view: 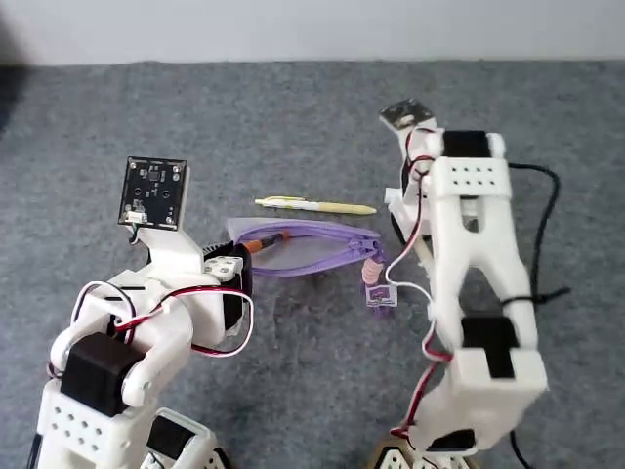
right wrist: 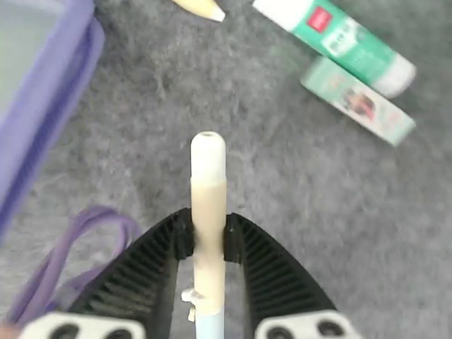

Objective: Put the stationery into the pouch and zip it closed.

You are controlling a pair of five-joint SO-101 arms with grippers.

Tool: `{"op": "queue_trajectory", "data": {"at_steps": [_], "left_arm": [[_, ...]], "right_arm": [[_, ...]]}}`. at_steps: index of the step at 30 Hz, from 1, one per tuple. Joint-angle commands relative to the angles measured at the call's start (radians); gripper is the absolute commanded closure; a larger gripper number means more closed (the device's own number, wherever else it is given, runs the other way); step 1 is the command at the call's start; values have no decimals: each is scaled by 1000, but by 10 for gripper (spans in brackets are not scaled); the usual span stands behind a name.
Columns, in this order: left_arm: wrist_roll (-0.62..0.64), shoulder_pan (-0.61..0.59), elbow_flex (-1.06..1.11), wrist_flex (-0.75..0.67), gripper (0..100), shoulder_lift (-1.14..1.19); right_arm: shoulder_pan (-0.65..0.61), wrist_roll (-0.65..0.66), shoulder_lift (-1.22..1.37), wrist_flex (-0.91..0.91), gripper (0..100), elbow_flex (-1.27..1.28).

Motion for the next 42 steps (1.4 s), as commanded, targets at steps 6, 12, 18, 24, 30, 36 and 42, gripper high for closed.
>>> {"op": "queue_trajectory", "data": {"at_steps": [6, 12, 18, 24, 30, 36, 42], "left_arm": [[8, 8, -15, -74, 987, -5], [40, 6, -15, -126, 987, -3], [55, 6, -12, -150, 987, -2], [55, 3, -7, -144, 987, -2], [55, 0, 38, -144, 987, -5], [55, -2, 36, -152, 987, -3], [55, -2, 36, -152, 987, -3]], "right_arm": [[4, -112, -371, 134, 991, -11], [-51, -256, -616, 120, 991, -11], [-254, -460, -809, -5, 991, -11], [-403, -548, -863, -239, 991, -11], [-467, -543, -854, -447, 991, -11], [-504, -543, -840, -547, 991, 75], [-506, -542, -849, -713, 991, 261]]}}
